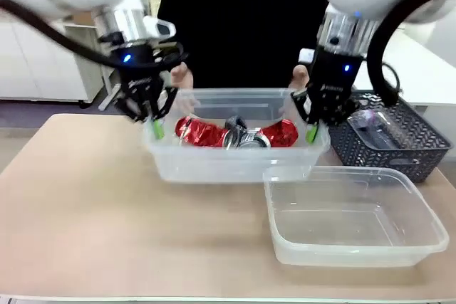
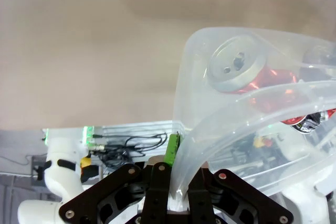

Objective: Sort the waste into each basket.
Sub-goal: Offer the picked Organizing box to the human, then release the Organizing box you were holding, then pick up the Organizing box on the right side of the table and lift it.

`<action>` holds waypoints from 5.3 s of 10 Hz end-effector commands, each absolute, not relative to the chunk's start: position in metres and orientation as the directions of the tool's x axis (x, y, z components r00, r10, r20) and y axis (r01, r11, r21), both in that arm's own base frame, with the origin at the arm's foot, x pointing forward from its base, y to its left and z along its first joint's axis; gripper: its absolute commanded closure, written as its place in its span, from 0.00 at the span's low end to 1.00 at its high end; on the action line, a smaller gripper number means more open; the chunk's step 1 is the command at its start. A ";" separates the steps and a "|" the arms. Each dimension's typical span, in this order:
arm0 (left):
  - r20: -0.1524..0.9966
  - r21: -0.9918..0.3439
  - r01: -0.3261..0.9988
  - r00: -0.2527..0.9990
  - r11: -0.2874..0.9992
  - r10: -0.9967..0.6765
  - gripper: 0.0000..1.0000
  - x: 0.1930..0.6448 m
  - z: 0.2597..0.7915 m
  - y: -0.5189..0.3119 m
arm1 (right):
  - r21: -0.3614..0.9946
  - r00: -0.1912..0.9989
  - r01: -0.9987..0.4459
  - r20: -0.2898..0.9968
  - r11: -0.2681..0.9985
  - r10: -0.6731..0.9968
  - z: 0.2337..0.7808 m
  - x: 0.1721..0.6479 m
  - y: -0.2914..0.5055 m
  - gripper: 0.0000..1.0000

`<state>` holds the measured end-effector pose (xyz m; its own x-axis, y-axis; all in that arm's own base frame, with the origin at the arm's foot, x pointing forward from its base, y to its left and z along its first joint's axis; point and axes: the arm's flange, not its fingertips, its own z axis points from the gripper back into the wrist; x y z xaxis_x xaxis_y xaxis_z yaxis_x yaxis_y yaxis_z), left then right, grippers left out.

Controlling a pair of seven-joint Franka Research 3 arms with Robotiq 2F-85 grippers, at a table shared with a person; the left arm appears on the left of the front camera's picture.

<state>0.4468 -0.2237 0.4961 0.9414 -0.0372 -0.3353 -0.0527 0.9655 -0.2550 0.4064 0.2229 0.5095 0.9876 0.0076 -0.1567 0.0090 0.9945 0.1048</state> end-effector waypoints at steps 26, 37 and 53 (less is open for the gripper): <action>-0.050 -0.327 -0.054 0.998 0.944 0.040 0.06 0.427 0.527 -0.194 | 0.388 0.988 0.099 0.074 0.916 -0.138 0.571 0.426 0.130 0.06; 0.065 -0.224 0.083 0.995 0.971 -0.071 0.06 0.355 0.595 -0.239 | 0.341 0.974 -0.038 0.221 0.939 -0.041 0.591 0.358 0.060 0.06; -0.071 -0.053 -0.108 0.992 0.993 0.104 0.06 0.308 0.395 -0.493 | 0.149 0.949 -0.301 -0.051 0.942 0.311 0.403 0.270 -0.004 0.06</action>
<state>0.2895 -0.4843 0.3905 0.9965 0.0624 -0.0555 -0.0675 0.9931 -0.0961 0.3002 -0.0070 0.4427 0.9375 0.3441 -0.0517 -0.3263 0.9209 0.2131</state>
